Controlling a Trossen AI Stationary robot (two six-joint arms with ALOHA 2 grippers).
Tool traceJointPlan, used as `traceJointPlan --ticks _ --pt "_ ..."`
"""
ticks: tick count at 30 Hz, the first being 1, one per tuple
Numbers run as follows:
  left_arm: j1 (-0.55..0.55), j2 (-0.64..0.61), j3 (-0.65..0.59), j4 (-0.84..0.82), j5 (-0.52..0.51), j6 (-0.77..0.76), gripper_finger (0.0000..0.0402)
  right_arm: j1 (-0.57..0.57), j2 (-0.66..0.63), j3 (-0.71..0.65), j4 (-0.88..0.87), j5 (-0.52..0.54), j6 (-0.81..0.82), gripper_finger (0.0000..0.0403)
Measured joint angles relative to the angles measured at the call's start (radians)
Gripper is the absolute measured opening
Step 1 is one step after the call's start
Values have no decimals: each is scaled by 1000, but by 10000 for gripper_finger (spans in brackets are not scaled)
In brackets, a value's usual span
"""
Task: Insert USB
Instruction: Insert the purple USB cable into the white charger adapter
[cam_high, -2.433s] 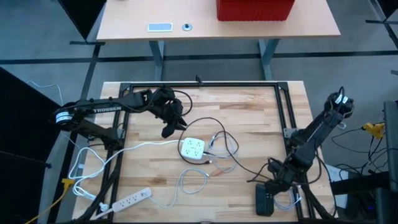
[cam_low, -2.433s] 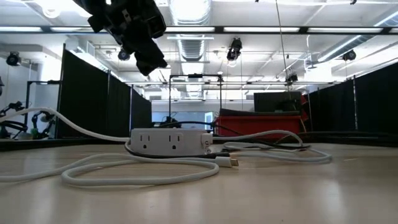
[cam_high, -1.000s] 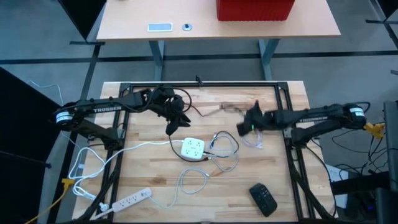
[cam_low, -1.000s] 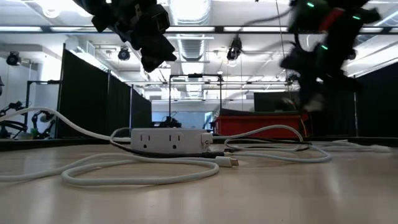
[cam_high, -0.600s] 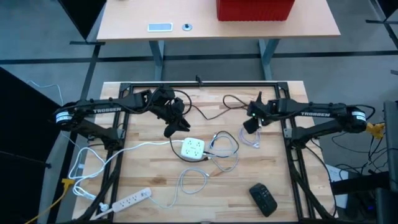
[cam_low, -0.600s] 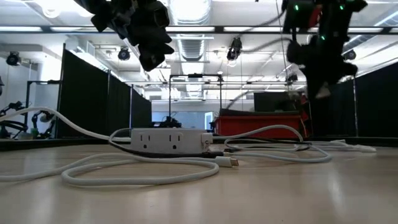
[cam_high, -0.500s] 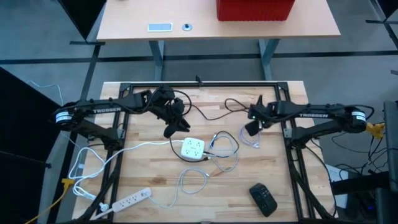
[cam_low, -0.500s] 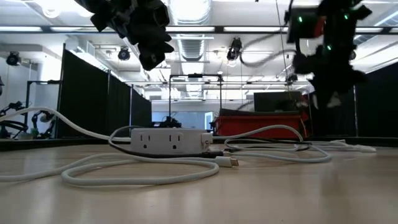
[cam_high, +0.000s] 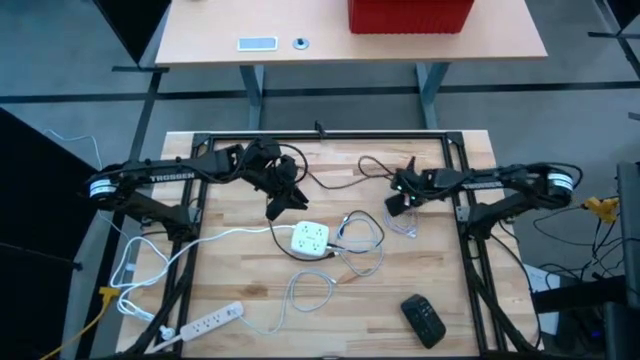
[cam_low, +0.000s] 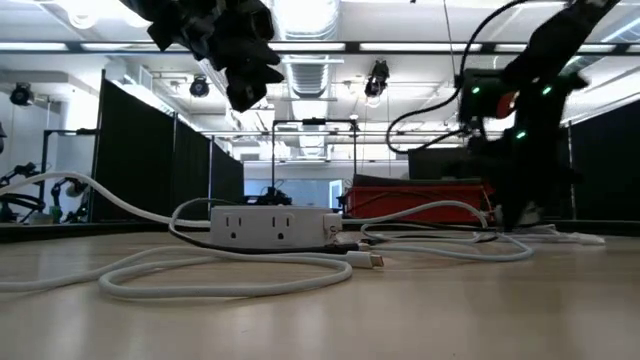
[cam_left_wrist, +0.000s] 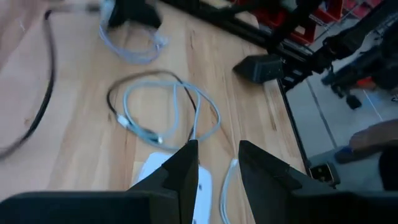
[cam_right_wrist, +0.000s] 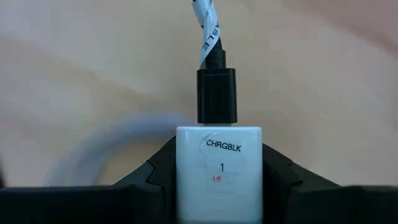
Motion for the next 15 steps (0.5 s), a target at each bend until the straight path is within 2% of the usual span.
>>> traceJointPlan --ticks 6,10,15 --pt "-5 4 0 254 -35 -89 103 -76 203 101 288 -59 -117 123" --pt "-12 28 1 423 -92 -127 103 -84 227 245 275 -104 -247 123" --pt "-23 106 10 441 -161 -166 103 -86 111 406 105 -85 -393 123"
